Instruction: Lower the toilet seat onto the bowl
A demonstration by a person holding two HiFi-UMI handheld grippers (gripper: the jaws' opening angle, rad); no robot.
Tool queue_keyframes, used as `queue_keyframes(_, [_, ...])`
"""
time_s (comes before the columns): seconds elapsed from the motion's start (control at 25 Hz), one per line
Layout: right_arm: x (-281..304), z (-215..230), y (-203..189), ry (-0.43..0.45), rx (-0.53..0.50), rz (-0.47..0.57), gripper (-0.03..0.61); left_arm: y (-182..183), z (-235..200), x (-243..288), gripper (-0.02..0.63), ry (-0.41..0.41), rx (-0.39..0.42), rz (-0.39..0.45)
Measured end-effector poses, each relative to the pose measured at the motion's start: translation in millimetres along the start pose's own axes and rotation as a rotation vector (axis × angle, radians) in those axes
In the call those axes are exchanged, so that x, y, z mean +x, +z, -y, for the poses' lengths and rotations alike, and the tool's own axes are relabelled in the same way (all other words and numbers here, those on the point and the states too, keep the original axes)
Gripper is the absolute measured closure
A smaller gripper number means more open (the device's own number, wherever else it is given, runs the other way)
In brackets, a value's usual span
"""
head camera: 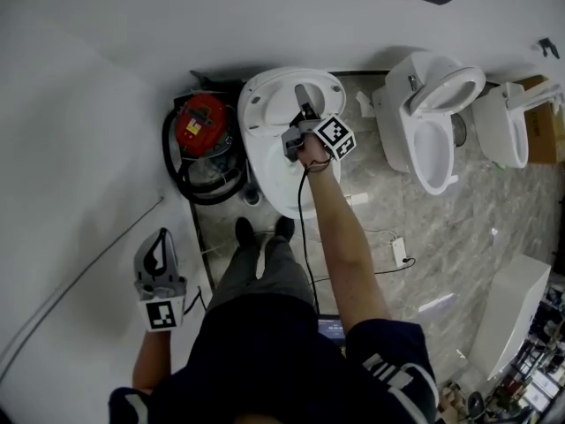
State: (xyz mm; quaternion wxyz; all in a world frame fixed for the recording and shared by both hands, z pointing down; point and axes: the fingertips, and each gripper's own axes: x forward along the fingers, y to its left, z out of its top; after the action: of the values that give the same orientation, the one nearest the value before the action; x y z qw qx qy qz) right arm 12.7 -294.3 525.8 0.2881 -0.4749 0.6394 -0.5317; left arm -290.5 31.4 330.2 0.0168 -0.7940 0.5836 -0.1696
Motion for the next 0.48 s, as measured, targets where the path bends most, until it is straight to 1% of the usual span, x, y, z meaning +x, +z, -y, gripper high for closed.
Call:
queue_keyframes(0.2, [12, 18, 1, -0.008, 0.082, 0.040, 0.279, -5, -4, 7, 0.589, 0.001, -0.003, -0.007])
queue_keyframes(0.48, [31, 34, 5, -0.018, 0.162, 0.080, 0.279, -12, -7, 15, 0.589, -0.003, 0.006, -0.026])
